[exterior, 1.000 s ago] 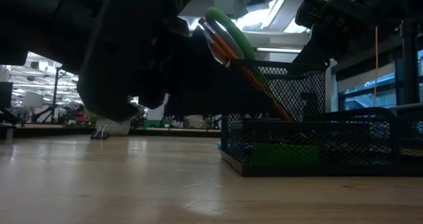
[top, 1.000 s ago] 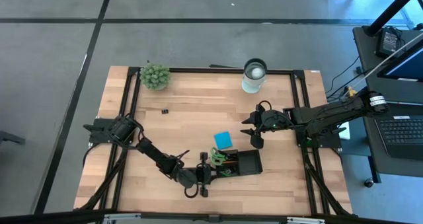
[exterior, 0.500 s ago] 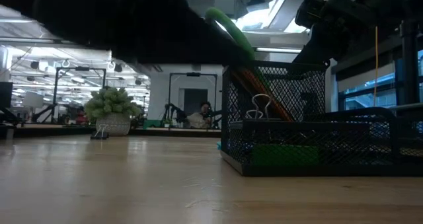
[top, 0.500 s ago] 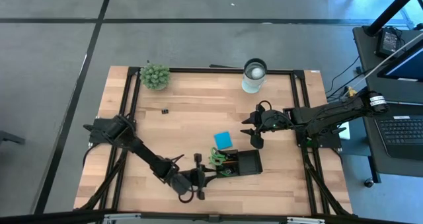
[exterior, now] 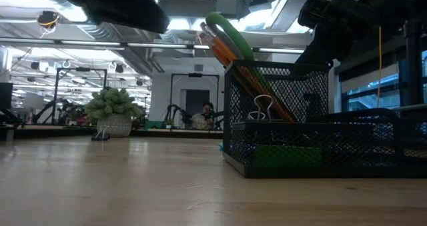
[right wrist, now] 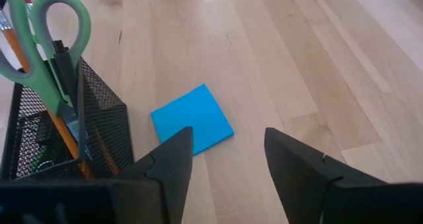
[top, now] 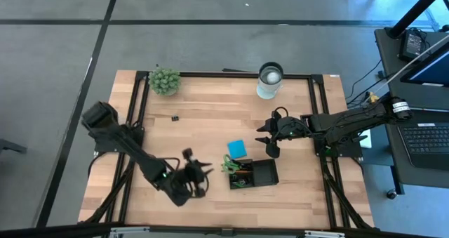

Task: Pick and place office supplies into organizer
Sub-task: Put the binder clip into the bottom left slot of the desk organizer

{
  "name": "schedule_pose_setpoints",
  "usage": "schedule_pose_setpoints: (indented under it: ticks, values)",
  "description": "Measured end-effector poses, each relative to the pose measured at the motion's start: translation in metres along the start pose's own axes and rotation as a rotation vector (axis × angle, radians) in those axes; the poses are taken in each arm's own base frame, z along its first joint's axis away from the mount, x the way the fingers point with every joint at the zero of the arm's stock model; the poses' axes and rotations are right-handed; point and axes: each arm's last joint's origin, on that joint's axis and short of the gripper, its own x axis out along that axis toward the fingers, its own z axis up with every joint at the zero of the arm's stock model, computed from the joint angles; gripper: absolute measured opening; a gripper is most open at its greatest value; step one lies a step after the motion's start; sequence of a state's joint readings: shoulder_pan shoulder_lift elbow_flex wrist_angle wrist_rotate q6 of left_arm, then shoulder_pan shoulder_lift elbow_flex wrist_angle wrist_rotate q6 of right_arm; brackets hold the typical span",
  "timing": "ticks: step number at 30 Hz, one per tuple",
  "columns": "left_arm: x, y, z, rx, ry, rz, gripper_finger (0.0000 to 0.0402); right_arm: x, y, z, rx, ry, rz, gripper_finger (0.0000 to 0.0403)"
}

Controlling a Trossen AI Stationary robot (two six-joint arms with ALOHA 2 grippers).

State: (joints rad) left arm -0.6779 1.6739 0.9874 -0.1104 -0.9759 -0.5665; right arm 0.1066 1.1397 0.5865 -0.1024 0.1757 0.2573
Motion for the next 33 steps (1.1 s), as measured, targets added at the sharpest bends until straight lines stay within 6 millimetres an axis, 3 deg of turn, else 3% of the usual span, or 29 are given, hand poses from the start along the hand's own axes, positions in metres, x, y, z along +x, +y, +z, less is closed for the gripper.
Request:
schedule_pose_setpoints:
  ticks: [6, 11, 20, 26, 33]
  values:
    - [-0.022, 0.034, 0.009, -0.103, 0.118, 0.046, 0.0079, 0.000, 0.000, 0.000, -0.005, 0.000, -0.001, 0.0189]
    - [-0.025, 0.066, 0.018, -0.259, 0.201, 0.126, 0.0079, 0.000, 0.000, 0.000, -0.005, 0.000, -0.001, 0.0189]
    - [-0.009, 0.126, 0.026, -0.275, 0.434, 0.283, 0.0086, 0.000, 0.000, 0.000, -0.041, -0.005, -0.001, 0.0189]
    - [0.001, 0.167, 0.021, -0.476, 0.687, 0.441, 0.0087, 0.000, 0.000, 0.001, -0.069, -0.008, 0.000, 0.0189]
    - [0.010, 0.205, 0.019, -0.428, 0.819, 0.565, 0.0088, 0.000, 0.000, 0.001, -0.111, -0.007, 0.001, 0.0189]
